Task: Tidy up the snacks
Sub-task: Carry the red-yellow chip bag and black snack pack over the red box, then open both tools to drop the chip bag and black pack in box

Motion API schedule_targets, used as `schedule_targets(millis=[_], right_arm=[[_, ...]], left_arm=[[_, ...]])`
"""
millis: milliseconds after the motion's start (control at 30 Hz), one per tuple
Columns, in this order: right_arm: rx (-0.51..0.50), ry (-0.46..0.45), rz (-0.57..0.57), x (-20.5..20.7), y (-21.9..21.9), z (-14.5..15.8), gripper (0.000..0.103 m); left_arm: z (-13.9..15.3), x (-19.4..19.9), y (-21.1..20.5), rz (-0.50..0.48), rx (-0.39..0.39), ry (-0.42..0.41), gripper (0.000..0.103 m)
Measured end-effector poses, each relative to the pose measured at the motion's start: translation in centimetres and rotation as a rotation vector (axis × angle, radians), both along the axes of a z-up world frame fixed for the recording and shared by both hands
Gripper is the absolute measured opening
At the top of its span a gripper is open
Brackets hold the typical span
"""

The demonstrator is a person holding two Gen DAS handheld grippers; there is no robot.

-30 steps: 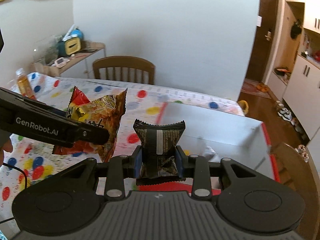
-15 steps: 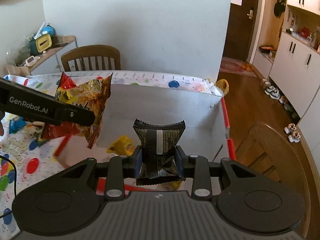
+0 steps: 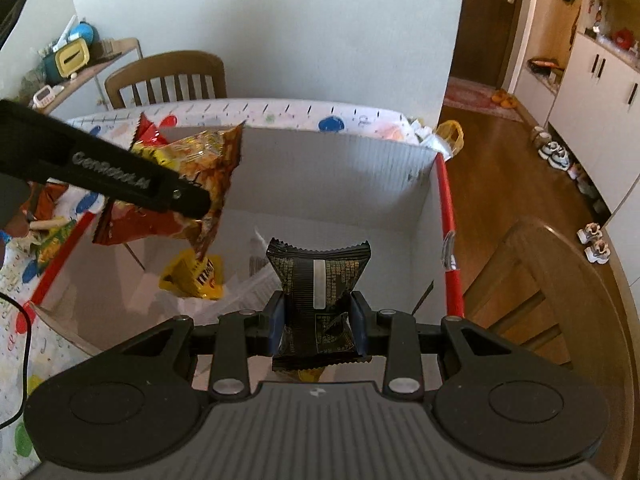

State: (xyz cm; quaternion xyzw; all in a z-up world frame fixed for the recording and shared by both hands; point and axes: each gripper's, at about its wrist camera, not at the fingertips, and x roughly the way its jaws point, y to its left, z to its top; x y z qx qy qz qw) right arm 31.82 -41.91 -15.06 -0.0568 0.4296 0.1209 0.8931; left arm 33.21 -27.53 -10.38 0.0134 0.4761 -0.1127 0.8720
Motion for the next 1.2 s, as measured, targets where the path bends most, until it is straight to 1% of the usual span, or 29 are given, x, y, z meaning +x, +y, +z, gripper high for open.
schedule_targets(millis=[200, 300, 400, 533, 700, 767, 833, 900, 967, 1000, 1033, 1200], right_arm=[[0.006, 0.052, 0.013, 0.9, 0.1, -1.3, 0.033], [-0.007, 0.069, 0.021, 1.3, 0.5, -1.9, 0.033], [-0.003, 0.089, 0.017, 1.5, 0.6, -2.4, 0.033], [0.014, 0.092, 0.008, 1.6, 0.5, -2.5, 0.034], [0.006, 0.083, 0.026, 1.5, 0.8, -2.4, 0.035], [0.007, 0.081, 0.021, 1.5, 0.7, -2.3, 0.038], [0.009, 0.073, 0.011, 1.5, 0.6, -2.3, 0.051], [0.011, 0.058, 0.002, 1.3, 0.4, -2.1, 0.057], [0.016, 0.05, -0.003, 1.1, 0.2, -1.8, 0.058], [0.02, 0.049, -0.007, 1.1, 0.2, -1.7, 0.058], [0.022, 0.047, -0.011, 1.0, 0.1, -1.5, 0.058], [0.034, 0.033, -0.029, 0.4, -0.1, -0.7, 0.059]], left_arm=[[-1.6, 1.2, -1.2, -0.014, 0.027, 0.04, 0.059], [-2.3, 1.6, -1.5, -0.013, 0.03, 0.06, 0.059], [-2.8, 1.9, -1.8, -0.016, 0.042, 0.066, 0.059], [-3.2, 2.1, -2.1, -0.017, 0.051, 0.07, 0.06], [-3.4, 2.1, -2.5, -0.025, 0.068, 0.071, 0.061], [-3.5, 2.1, -2.5, -0.024, 0.074, 0.069, 0.062], [-3.5, 2.2, -2.4, -0.019, 0.075, 0.068, 0.063], [-3.5, 2.2, -2.1, -0.01, 0.068, 0.07, 0.064], [-3.2, 2.1, -1.8, -0.003, 0.059, 0.064, 0.071], [-3.0, 2.0, -1.7, 0.002, 0.061, 0.057, 0.078], [-2.8, 1.8, -1.6, 0.005, 0.062, 0.047, 0.08], [-1.9, 1.0, -0.8, 0.001, 0.042, 0.024, 0.081]])
